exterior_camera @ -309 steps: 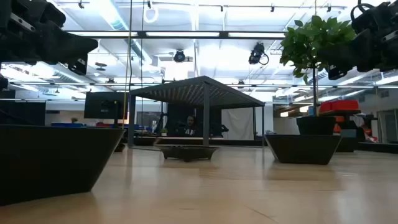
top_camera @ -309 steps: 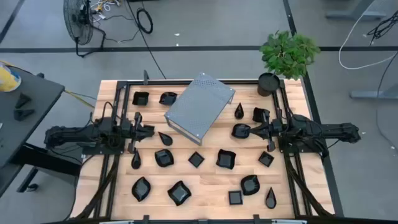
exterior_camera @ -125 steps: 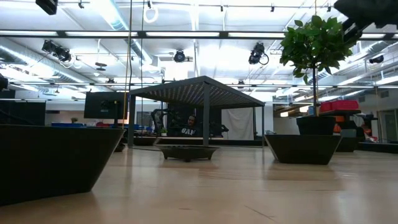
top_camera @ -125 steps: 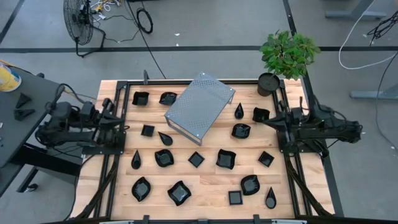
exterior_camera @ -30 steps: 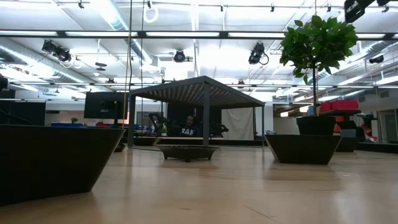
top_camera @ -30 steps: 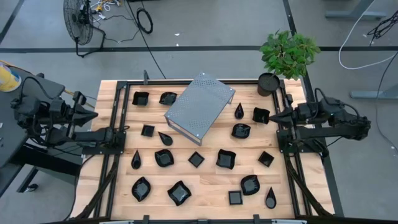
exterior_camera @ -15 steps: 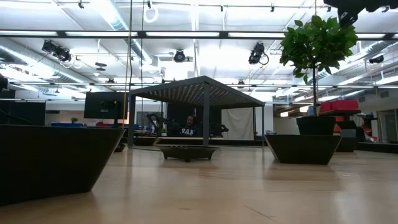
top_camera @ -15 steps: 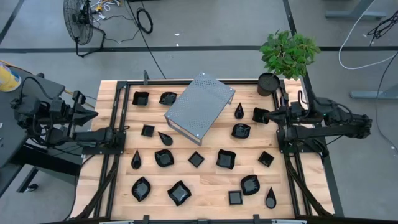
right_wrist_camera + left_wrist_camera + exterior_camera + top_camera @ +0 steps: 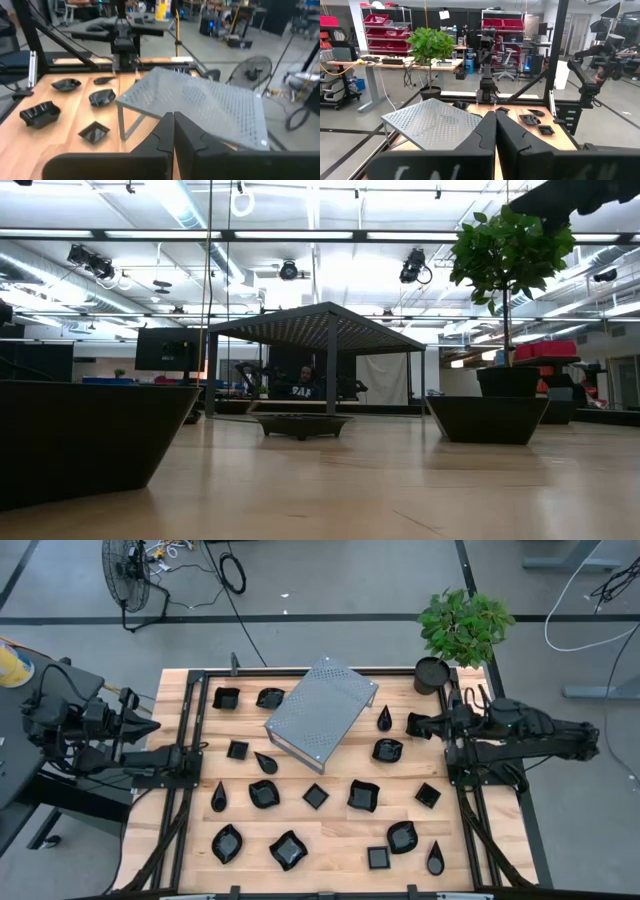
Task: Pick & Place Mini shaped plates
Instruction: Put the black leaf shaped plate on the shelf
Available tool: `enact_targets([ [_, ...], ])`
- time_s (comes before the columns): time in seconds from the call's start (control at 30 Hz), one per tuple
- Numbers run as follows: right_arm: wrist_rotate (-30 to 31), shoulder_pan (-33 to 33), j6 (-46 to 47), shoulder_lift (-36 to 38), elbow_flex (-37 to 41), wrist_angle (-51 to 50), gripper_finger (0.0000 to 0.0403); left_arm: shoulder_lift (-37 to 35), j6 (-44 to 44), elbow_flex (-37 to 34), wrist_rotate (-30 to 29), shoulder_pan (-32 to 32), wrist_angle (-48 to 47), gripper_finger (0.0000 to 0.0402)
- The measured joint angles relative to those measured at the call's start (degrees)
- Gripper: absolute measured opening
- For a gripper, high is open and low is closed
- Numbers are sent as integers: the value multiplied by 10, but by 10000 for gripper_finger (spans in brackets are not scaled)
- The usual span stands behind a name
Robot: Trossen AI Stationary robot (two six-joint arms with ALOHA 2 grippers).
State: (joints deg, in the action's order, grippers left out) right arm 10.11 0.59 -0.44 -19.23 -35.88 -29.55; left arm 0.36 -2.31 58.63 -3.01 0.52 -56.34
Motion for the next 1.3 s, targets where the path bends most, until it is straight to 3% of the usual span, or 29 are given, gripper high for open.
enact_targets([
  [0.33,15,0,82,-50,0,4,9,0,0,0,-49,0,0,5],
  [0.83,11,0,75,-97,-1,8,9,44,0,0,-60,0,-1,5],
  [1.3,10,0,27,-163,-137,-104,9,125,2,0,-60,0,-1,5],
])
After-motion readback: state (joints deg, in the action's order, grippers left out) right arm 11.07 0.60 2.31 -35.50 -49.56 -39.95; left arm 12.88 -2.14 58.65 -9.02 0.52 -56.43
